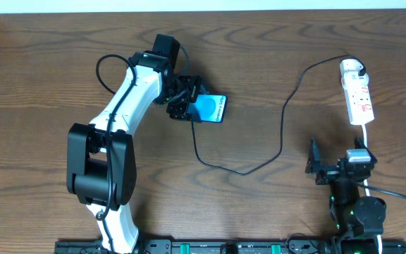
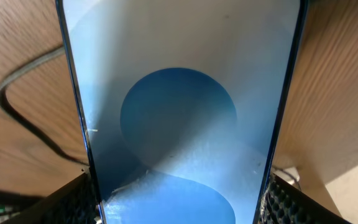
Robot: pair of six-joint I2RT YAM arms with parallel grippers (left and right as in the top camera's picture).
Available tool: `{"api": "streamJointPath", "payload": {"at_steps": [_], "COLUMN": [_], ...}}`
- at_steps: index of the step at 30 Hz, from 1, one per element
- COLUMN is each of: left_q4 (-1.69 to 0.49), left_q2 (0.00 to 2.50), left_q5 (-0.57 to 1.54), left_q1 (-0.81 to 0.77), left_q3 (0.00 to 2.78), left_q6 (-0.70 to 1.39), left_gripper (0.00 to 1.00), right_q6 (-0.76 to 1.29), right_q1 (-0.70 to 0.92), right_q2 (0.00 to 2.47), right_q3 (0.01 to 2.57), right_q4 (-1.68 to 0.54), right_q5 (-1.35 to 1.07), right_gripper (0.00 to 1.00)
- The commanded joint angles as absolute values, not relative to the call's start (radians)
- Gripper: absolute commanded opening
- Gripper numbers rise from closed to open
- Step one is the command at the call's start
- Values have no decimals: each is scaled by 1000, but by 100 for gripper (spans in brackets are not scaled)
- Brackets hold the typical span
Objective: Plug charger to phone and switch on socket
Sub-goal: 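Hold the phone raised with the left gripper, bottom edge facing right, then move the right gripper left toward the phone held by the left gripper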
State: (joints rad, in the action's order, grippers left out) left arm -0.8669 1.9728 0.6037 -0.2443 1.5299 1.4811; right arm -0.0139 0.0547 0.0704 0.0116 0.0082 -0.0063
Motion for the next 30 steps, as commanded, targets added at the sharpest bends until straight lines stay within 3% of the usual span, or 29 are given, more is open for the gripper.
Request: {"api": "streamJointPath", "payload": {"at_steps": [1,17,24,30], "left_q4": [-870,-870,-870,-869], "left_q2": [1947,1947,1947,1947], "left_q5": [555,537,537,538], "left_q1": [-244,-244,-244,-244], "left_q3": [1538,1538,1538,1538], "left_q6": [1443,1433,1433,1434], "left_gripper": [63,63,63,63], "right_q6": [7,66,78,78], "right_q1": [50,-45,-49,-25], "right_q2": [138,820,1093,1284], "right_q3": [73,551,787,962], "right_q4": [29,-1,-161,-292], "right_q5": [-93,-569,-783,-831], "right_gripper": [99,99,99,99]}}
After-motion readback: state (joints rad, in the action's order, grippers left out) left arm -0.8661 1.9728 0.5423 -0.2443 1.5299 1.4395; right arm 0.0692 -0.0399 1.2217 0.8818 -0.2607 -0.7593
